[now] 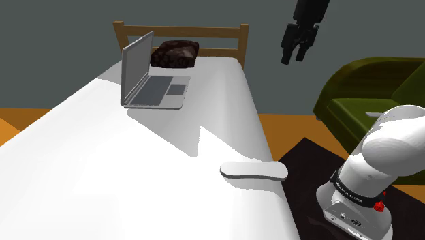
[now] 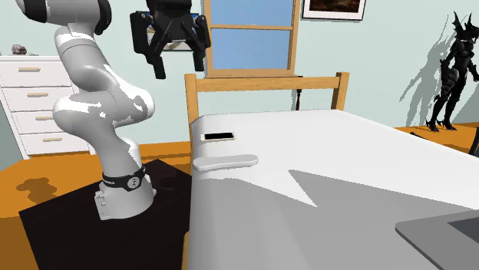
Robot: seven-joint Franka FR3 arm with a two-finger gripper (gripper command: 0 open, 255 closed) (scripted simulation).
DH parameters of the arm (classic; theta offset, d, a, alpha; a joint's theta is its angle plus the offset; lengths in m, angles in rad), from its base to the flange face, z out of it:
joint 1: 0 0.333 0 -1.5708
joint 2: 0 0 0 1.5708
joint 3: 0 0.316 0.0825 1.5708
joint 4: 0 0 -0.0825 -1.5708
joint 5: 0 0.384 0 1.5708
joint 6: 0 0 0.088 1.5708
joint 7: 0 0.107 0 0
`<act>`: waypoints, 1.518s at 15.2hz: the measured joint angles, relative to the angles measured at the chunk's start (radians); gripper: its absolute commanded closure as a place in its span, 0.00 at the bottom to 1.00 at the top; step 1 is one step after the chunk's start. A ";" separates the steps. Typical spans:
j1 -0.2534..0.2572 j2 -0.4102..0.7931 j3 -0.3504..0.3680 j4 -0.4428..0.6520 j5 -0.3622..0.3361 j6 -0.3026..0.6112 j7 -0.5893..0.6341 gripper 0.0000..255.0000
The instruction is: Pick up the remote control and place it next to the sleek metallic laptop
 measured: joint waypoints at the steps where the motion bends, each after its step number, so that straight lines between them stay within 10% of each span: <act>1: 0.000 0.000 0.000 0.000 0.000 0.000 0.000 0.00; 23: 0.347 0.072 0.313 -0.455 0.128 0.541 -0.202 0.00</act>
